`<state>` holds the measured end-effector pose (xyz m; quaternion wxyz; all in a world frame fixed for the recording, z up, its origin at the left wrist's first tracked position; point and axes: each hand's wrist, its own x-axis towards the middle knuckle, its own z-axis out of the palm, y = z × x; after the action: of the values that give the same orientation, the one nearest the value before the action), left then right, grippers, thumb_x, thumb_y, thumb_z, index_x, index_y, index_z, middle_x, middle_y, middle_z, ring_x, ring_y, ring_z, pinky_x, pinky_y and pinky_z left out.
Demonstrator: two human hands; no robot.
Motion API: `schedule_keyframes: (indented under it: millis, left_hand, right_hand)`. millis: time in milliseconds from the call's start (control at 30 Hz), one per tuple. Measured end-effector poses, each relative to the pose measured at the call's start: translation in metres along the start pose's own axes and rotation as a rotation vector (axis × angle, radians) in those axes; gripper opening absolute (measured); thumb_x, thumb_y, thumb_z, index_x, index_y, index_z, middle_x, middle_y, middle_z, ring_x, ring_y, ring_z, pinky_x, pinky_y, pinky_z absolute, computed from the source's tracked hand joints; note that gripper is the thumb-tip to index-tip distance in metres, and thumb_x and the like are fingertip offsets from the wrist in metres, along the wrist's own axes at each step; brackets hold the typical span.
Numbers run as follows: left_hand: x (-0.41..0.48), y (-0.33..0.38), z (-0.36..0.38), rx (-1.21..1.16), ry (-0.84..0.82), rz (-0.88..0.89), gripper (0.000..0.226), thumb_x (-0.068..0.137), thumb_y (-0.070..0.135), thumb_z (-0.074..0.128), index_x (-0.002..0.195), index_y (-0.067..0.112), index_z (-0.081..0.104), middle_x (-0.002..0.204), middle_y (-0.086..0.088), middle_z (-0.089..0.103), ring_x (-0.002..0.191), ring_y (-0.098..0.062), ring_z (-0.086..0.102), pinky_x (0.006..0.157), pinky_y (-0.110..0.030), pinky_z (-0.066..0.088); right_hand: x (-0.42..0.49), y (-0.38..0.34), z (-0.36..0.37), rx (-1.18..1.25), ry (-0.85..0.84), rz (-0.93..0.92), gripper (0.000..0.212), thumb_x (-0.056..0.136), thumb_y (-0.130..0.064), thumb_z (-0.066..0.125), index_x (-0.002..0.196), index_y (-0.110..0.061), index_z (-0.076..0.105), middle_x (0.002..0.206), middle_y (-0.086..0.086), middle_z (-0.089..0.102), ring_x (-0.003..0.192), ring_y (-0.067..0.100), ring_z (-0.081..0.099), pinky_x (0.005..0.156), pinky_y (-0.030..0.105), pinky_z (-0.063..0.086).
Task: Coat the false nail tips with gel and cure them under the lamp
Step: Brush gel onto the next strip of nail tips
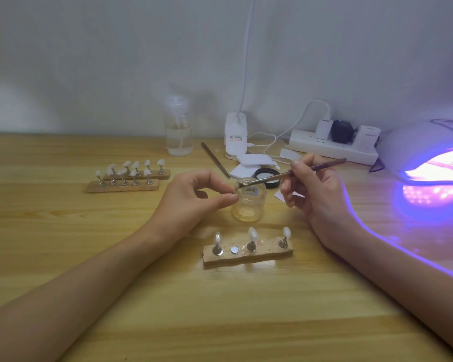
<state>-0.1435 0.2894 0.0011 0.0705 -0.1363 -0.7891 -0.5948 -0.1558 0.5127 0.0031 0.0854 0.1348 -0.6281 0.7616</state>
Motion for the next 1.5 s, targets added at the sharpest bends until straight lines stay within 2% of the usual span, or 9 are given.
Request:
schedule_keyframes:
  millis: [100, 233, 400, 567, 667, 933, 1100, 1300, 1500]
  left_hand:
    - [0.0008, 0.0001, -0.0002, 0.004, 0.001, 0.002, 0.015, 0.073, 0.022, 0.085, 0.071, 0.026, 0.070, 0.087, 0.009, 0.075, 0.055, -0.005, 0.049, 0.060, -0.012, 0.043]
    - [0.0010, -0.0010, -0.0006, 0.012, 0.005, 0.002, 0.015, 0.073, 0.022, 0.085, 0.071, 0.027, 0.071, 0.087, 0.010, 0.075, 0.057, -0.006, 0.052, 0.063, -0.013, 0.046]
    - [0.0007, -0.0003, -0.0002, 0.009, 0.005, 0.005, 0.016, 0.073, 0.021, 0.084, 0.069, 0.027, 0.070, 0.085, 0.010, 0.075, 0.055, -0.001, 0.052, 0.061, -0.011, 0.043]
    - [0.0001, 0.0007, 0.0001, 0.003, 0.006, 0.003, 0.014, 0.074, 0.018, 0.084, 0.072, 0.022, 0.070, 0.083, 0.010, 0.075, 0.055, 0.005, 0.053, 0.060, -0.010, 0.041]
    - [-0.0003, 0.0013, 0.0003, 0.009, 0.005, 0.007, 0.015, 0.074, 0.018, 0.084, 0.072, 0.023, 0.070, 0.083, 0.010, 0.074, 0.056, 0.006, 0.054, 0.061, -0.010, 0.042]
    - [-0.0001, -0.0004, 0.0000, -0.010, 0.004, 0.003, 0.015, 0.073, 0.020, 0.084, 0.071, 0.025, 0.070, 0.086, 0.010, 0.075, 0.059, -0.012, 0.052, 0.060, -0.013, 0.045]
    - [-0.0001, -0.0004, -0.0006, -0.016, -0.013, 0.009, 0.014, 0.073, 0.022, 0.084, 0.072, 0.025, 0.070, 0.088, 0.009, 0.075, 0.059, -0.014, 0.053, 0.061, -0.013, 0.046]
    - [0.0003, -0.0020, -0.0003, -0.021, -0.015, 0.027, 0.013, 0.074, 0.022, 0.083, 0.074, 0.022, 0.070, 0.089, 0.009, 0.075, 0.057, -0.016, 0.048, 0.056, -0.014, 0.043]
    - [0.0011, -0.0043, -0.0009, -0.020, -0.022, 0.040, 0.013, 0.076, 0.020, 0.083, 0.075, 0.020, 0.070, 0.091, 0.009, 0.075, 0.058, -0.017, 0.048, 0.057, -0.014, 0.043]
  right_hand:
    - [0.0005, -0.0001, -0.0006, 0.011, 0.058, 0.020, 0.025, 0.099, -0.018, 0.055, 0.075, -0.019, 0.051, 0.058, 0.002, 0.060, 0.051, 0.012, 0.055, 0.048, 0.020, 0.044]
    - [-0.0007, -0.0022, -0.0001, 0.034, -0.013, -0.012, 0.024, 0.097, -0.024, 0.058, 0.073, -0.023, 0.055, 0.061, 0.003, 0.061, 0.054, 0.014, 0.057, 0.050, 0.021, 0.046]
    - [0.0002, -0.0001, -0.0002, -0.005, 0.065, 0.016, 0.024, 0.099, -0.017, 0.055, 0.075, -0.018, 0.050, 0.057, 0.001, 0.059, 0.051, 0.012, 0.055, 0.048, 0.020, 0.044]
    - [-0.0001, -0.0016, 0.0001, 0.037, -0.018, -0.013, 0.022, 0.096, -0.025, 0.060, 0.074, -0.023, 0.056, 0.061, 0.003, 0.062, 0.054, 0.014, 0.057, 0.050, 0.021, 0.046]
    - [-0.0004, 0.0003, 0.0001, -0.015, 0.022, 0.008, 0.025, 0.099, -0.020, 0.057, 0.074, -0.020, 0.052, 0.058, 0.002, 0.060, 0.052, 0.013, 0.055, 0.048, 0.021, 0.045]
    - [-0.0011, -0.0017, 0.0007, 0.020, -0.032, -0.025, 0.021, 0.094, -0.028, 0.062, 0.075, -0.023, 0.056, 0.062, 0.004, 0.062, 0.054, 0.014, 0.057, 0.050, 0.021, 0.046]
    - [-0.0006, -0.0006, 0.0000, -0.012, 0.057, 0.008, 0.026, 0.099, -0.017, 0.056, 0.073, -0.020, 0.052, 0.057, 0.002, 0.059, 0.051, 0.012, 0.054, 0.047, 0.020, 0.043]
    - [-0.0006, -0.0026, 0.0006, 0.017, -0.023, -0.026, 0.023, 0.095, -0.027, 0.061, 0.073, -0.024, 0.056, 0.061, 0.003, 0.062, 0.055, 0.015, 0.057, 0.050, 0.021, 0.045]
    - [0.0000, -0.0017, -0.0004, 0.033, 0.058, 0.003, 0.028, 0.100, -0.017, 0.055, 0.072, -0.021, 0.053, 0.057, 0.001, 0.058, 0.052, 0.012, 0.054, 0.047, 0.020, 0.043]
